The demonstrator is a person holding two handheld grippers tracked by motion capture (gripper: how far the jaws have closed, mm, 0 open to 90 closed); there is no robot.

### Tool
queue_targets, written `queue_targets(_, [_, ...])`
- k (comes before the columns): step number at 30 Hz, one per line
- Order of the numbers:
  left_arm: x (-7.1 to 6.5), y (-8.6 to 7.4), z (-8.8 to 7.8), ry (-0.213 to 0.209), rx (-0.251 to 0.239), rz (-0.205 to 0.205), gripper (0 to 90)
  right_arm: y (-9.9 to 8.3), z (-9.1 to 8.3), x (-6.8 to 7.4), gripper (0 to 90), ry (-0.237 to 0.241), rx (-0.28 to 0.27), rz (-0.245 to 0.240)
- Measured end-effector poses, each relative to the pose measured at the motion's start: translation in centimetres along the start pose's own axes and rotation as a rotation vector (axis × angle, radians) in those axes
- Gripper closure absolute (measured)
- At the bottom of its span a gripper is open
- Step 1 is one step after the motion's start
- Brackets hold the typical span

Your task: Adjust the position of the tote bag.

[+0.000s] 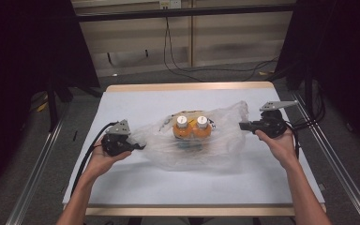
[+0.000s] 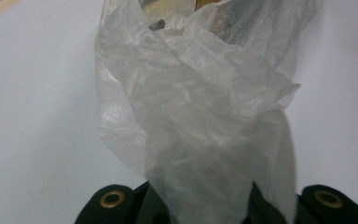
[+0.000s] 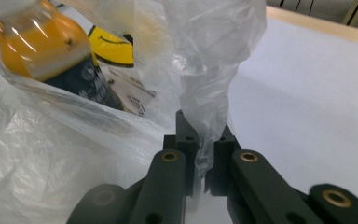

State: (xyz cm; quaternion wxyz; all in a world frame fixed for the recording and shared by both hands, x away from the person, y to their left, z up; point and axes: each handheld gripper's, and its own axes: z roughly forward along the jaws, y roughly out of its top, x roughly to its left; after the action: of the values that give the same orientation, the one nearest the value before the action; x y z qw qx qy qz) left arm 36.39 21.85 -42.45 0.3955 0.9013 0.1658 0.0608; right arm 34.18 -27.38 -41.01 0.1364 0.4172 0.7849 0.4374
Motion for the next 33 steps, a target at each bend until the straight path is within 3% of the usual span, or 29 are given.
queue_targets(4, [0.4,-0.7,0.6,-0.005,0.036,-0.015,90.0,-0.6,0.9,-0.3,86.5,0.004,0.031,0.007])
queue_targets(20, [1.6,-2.3,2.3,-0.031,0.053,-0.09,90.0,-3.1,4.2,-1.2,86.3,0.002,0.124,0.034])
queue_targets(22, [1.7,-2.4,2.4,-0.033,0.059,-0.09,90.0,-3.4,4.6,-1.2,85.9,-0.013,0.155,0.035])
queue_targets(28, [1.5,-3.1,3.1,-0.051,0.088,-0.099,90.0,-4.2,5.4,-1.1,86.0,-0.022,0.198,0.027])
queue_targets(33, [0.9,-3.6,3.4,-0.046,0.103,-0.095,90.0,-4.6,5.5,-0.8,86.0,-0.03,0.2,0.008])
